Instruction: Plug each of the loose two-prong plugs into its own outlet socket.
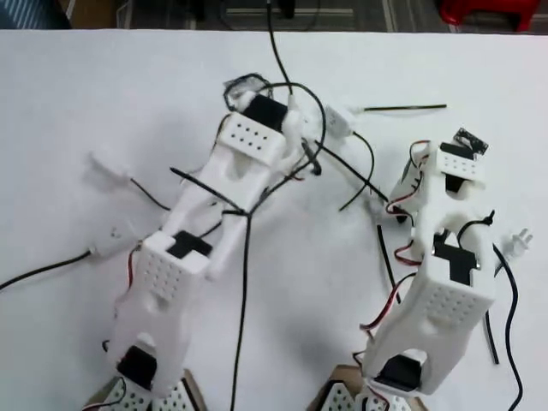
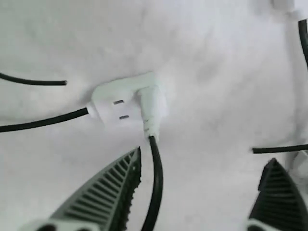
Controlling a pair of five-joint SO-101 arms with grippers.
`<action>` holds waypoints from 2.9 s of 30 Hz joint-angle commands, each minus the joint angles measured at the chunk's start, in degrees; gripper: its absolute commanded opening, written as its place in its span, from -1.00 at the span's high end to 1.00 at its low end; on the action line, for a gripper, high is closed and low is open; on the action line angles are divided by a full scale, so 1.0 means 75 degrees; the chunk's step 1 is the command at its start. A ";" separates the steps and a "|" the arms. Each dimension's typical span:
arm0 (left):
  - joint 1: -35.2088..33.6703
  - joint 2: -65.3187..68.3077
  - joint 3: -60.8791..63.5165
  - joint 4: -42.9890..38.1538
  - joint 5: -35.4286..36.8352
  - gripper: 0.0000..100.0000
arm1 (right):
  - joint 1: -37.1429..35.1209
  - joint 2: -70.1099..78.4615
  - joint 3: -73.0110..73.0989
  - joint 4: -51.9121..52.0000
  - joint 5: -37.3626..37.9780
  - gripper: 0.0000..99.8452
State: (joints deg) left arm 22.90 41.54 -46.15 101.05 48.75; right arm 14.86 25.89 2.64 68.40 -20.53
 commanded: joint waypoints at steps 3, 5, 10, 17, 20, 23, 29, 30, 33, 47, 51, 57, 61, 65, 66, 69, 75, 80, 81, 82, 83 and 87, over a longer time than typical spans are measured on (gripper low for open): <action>-0.0686 -0.0100 -0.0094 0.0117 -0.3669 0.25 | -0.0111 -0.0287 -0.0023 -0.0334 0.0094 0.47; -0.0826 0.0123 -0.0094 0.0117 -0.4782 0.25 | -0.0111 -0.0217 -0.0035 -0.0334 0.0094 0.47; -0.1002 0.0686 -0.0059 0.0117 -0.7256 0.25 | -0.0111 -0.0135 -0.0094 -0.0334 0.0094 0.47; -0.1096 0.1623 -0.0129 -0.0328 -0.8885 0.25 | -0.0111 -0.0135 -0.0094 -0.0334 0.0094 0.47; -0.1108 0.1928 -0.0141 -0.0399 -0.9213 0.25 | -0.0111 -0.0135 -0.0094 -0.0334 0.0094 0.47; -0.1108 0.2081 -0.0375 -0.0410 -0.9190 0.25 | -0.0111 -0.0135 -0.0094 -0.0334 0.0094 0.47; -0.1319 0.2280 -0.1032 -0.0481 -0.9155 0.27 | -0.0111 -0.0135 -0.0094 -0.0334 0.0094 0.47; -0.1319 0.2338 -0.1137 -0.0481 -0.9155 0.34 | -0.0111 -0.0135 -0.0094 -0.0334 0.0094 0.47; -0.1295 0.2479 -0.1512 -0.0492 -0.9143 0.67 | -0.0111 -0.0135 -0.0094 -0.0334 0.0094 0.47; -0.0205 0.3276 -0.4442 -0.1336 -0.7865 0.79 | -0.0111 -0.0123 -0.0094 -0.0334 0.0094 0.47; -0.0088 0.3651 -0.5345 -0.2567 -0.7596 0.79 | -0.0111 -0.0123 -0.0094 -0.0346 0.0094 0.47; -0.0393 0.4120 -0.5497 -0.3727 -0.7596 0.80 | -0.0111 -0.0123 -0.0094 -0.0346 0.0094 0.47; -0.0486 0.4284 -0.5509 -0.3727 -0.7654 0.76 | -0.0111 -0.0123 -0.0094 -0.0358 0.0094 0.47; -0.0451 0.4296 -0.5544 -0.3751 -0.7642 0.56 | -0.0111 -0.0135 -0.0094 -0.0358 0.0094 0.47; -0.0428 0.4261 -0.5544 -0.3739 -0.7642 0.52 | -0.0111 -0.0135 -0.0094 -0.0358 0.0094 0.46; -0.0369 0.4249 -0.5568 -0.3810 -0.7596 0.44 | -0.0111 -0.0135 -0.0094 -0.0358 0.0094 0.46; -0.0334 0.4249 -0.6693 -0.3317 -0.7303 0.12 | -0.0111 -0.0135 -0.0094 -0.0358 0.0094 0.46; -0.0275 0.3464 -0.6588 -0.2907 -0.7021 -0.16 | -0.0111 -0.0135 -0.0094 -0.0358 0.0094 0.46; -0.0264 0.3276 -0.6599 -0.2708 -0.7068 -0.18 | -0.0111 -0.0135 -0.0094 -0.0381 0.0094 0.46; -0.0252 0.3042 -0.6599 -0.2532 -0.7127 -0.17 | -0.0111 -0.0135 -0.0094 -0.0428 0.0094 0.46; -0.0252 0.2760 -0.6599 -0.2309 -0.7174 -0.17 | -0.0111 -0.0135 -0.0094 -0.0440 0.0094 0.46; -0.0264 0.1553 -0.6599 -0.1078 -0.7185 -0.17 | -0.0111 -0.0135 -0.0094 -0.0440 0.0094 0.46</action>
State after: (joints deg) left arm 20.44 63.43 -93.19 87.43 -4.62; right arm 14.86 25.89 2.64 67.78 -20.53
